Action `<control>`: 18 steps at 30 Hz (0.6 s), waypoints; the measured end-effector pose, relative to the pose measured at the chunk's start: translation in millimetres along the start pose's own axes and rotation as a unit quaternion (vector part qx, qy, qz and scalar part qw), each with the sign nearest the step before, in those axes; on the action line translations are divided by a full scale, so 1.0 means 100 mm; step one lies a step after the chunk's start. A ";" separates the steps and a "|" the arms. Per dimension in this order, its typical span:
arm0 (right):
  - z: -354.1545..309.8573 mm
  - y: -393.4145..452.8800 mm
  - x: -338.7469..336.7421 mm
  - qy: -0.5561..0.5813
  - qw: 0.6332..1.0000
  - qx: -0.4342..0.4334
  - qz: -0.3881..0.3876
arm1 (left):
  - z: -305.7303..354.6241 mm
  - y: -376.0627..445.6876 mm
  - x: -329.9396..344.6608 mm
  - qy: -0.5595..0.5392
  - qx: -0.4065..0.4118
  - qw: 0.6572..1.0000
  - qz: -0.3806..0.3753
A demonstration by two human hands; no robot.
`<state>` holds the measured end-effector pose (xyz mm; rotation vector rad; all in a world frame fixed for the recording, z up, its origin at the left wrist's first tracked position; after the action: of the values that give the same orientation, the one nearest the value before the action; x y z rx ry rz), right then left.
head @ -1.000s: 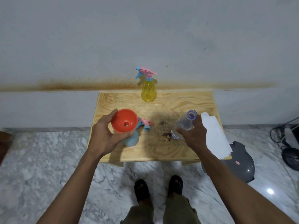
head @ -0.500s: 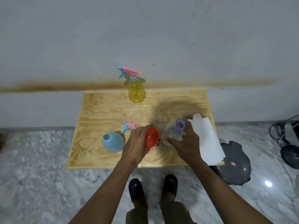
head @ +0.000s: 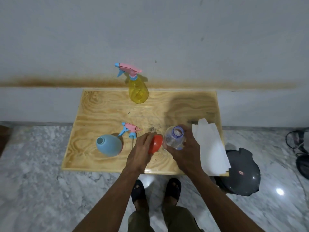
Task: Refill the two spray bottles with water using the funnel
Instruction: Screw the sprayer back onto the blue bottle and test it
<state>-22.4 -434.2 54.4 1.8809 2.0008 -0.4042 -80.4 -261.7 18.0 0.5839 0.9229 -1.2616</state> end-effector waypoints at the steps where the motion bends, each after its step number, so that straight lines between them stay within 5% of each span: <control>1: 0.00 0.02 -0.01 -0.002 1.000 -0.003 -0.004 | 0.02 0.01 0.01 -0.003 0.000 1.000 0.004; 11: 0.00 0.03 -0.04 -0.010 1.000 0.007 -0.025 | 0.02 0.01 0.03 -0.111 -0.065 0.992 -0.003; 18: -0.14 -0.26 -0.20 0.019 0.994 0.102 0.044 | 0.10 -0.24 -0.23 -0.108 -0.021 0.989 0.101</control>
<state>-48.0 -447.8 74.6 2.1041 1.9561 -0.5716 -101.7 -262.6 45.2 0.4835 0.6890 -1.0957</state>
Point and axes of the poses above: each hand's wrist, its own y-axis towards the middle knuckle, its own x-axis out of the palm, z = x × y, the point moved 1 cm from there along y, towards the middle knuckle, and after that the axes turned 8 degrees about z, right-handed, at the moved point
